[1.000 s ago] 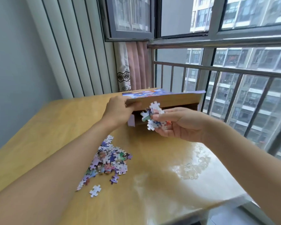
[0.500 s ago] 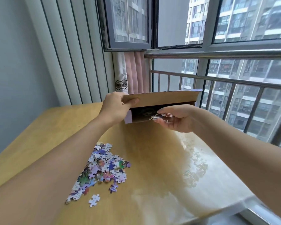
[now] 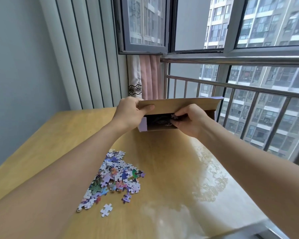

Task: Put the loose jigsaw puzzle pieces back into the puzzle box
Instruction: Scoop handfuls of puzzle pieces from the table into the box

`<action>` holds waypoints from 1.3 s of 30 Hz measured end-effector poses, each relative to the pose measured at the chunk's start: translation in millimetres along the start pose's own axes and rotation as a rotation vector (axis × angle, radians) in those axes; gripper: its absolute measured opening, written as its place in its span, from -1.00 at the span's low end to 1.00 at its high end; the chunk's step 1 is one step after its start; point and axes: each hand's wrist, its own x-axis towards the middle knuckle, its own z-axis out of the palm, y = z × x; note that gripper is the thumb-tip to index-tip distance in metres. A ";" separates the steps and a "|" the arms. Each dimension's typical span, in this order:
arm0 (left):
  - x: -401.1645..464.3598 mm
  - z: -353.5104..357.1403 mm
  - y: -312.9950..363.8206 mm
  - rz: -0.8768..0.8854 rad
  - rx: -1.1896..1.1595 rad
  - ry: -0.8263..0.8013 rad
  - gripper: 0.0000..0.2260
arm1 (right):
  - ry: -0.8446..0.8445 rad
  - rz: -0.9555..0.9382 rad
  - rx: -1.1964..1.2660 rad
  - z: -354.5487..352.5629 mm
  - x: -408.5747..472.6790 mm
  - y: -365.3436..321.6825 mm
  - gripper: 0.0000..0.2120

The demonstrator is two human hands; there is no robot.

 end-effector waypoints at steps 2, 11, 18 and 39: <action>-1.4 -1.3 1.1 0.008 -0.005 -0.003 -0.87 | 0.002 -0.021 -0.039 -3.0 -1.6 0.5 -0.61; -5.5 -8.0 2.1 0.022 -0.010 0.002 -0.98 | -0.034 -0.490 -1.224 -29.9 -22.1 -3.9 -0.73; -9.7 -4.6 1.2 0.015 -0.032 -0.009 -0.90 | -0.098 -0.670 -2.207 -38.4 -22.7 2.1 -0.66; -21.7 -1.5 -6.5 -0.001 -0.048 -0.050 -0.79 | -0.465 -0.481 -2.058 -8.2 0.7 24.3 -0.24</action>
